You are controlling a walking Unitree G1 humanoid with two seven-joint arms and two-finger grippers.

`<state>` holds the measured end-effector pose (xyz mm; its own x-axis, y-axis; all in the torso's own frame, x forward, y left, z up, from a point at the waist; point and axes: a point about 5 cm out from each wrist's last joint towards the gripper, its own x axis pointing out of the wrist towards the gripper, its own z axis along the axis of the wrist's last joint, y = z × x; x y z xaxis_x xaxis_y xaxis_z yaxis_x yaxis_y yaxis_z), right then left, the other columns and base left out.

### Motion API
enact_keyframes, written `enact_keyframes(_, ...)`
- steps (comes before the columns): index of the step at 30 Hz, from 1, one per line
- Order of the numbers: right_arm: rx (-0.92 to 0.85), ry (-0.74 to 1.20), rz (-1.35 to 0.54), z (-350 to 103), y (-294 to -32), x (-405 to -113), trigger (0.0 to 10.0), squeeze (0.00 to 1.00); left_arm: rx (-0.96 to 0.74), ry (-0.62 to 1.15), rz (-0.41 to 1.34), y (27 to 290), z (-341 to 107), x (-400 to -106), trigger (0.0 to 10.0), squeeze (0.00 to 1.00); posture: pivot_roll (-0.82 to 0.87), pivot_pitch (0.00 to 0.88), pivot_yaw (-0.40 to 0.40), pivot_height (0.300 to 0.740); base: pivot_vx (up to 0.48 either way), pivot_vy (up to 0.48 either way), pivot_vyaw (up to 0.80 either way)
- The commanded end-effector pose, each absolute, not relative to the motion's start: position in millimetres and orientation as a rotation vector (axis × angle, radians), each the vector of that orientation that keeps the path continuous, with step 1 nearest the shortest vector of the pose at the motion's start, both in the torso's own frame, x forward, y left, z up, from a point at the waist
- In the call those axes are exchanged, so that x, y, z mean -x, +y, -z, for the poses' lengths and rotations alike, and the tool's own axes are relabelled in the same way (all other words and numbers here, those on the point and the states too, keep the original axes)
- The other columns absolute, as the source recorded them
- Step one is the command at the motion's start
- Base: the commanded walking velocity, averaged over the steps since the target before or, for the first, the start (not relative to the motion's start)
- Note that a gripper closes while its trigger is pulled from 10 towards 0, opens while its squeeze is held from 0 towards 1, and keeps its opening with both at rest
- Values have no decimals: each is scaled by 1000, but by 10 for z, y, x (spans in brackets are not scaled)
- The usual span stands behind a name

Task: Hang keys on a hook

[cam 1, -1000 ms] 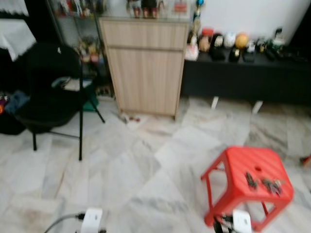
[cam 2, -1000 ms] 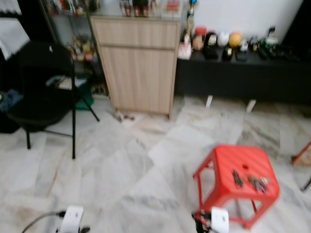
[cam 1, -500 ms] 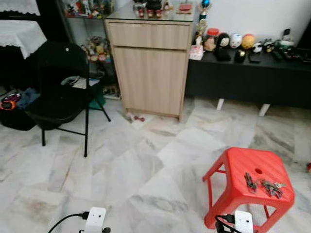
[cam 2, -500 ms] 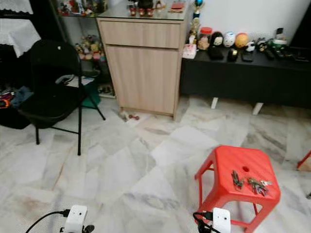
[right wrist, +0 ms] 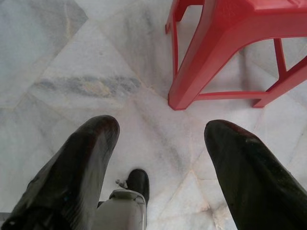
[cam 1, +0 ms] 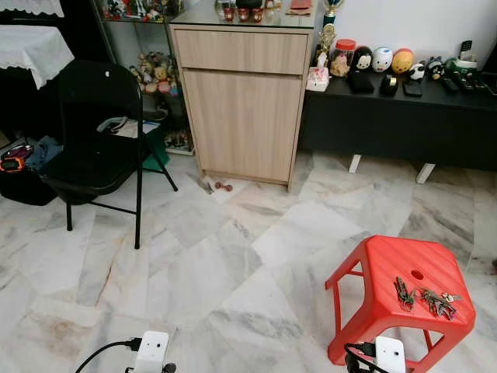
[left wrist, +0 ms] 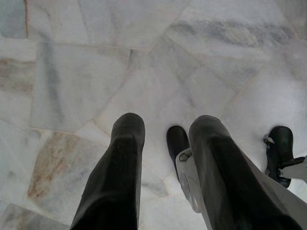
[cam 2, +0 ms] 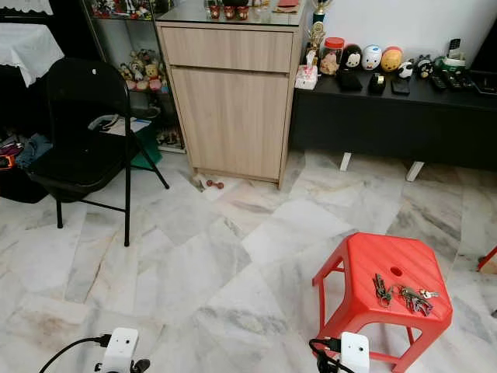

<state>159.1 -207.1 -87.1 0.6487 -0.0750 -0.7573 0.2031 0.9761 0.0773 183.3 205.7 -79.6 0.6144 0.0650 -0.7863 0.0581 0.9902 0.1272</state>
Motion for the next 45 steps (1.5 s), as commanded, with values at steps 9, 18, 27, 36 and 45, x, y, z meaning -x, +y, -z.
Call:
enact_keyframes(9,-160,851,166,868,-2081,-1596,10000,0,-147,914,-2,2066,799,-1825,10000,0,13,0,-21,740,0,0,0)
enact_keyframes(18,-160,851,166,868,-2081,-1596,10000,0,-147,914,-2,2066,799,-1825,10000,0,13,0,-21,740,0,0,0)
enact_keyframes(27,-160,851,166,868,-2081,-1596,10000,0,-147,914,-2,2066,799,-1825,10000,0,13,0,-21,740,0,0,0)
enact_keyframes(36,-160,851,166,868,-2081,-1596,10000,0,-147,914,-2,2066,799,-1825,10000,0,13,0,-21,740,0,0,0)
enact_keyframes(45,-185,850,108,875,-2051,-1575,10000,0,-147,938,28,2029,832,-1771,10000,0,1,0,-16,740,0,0,0)
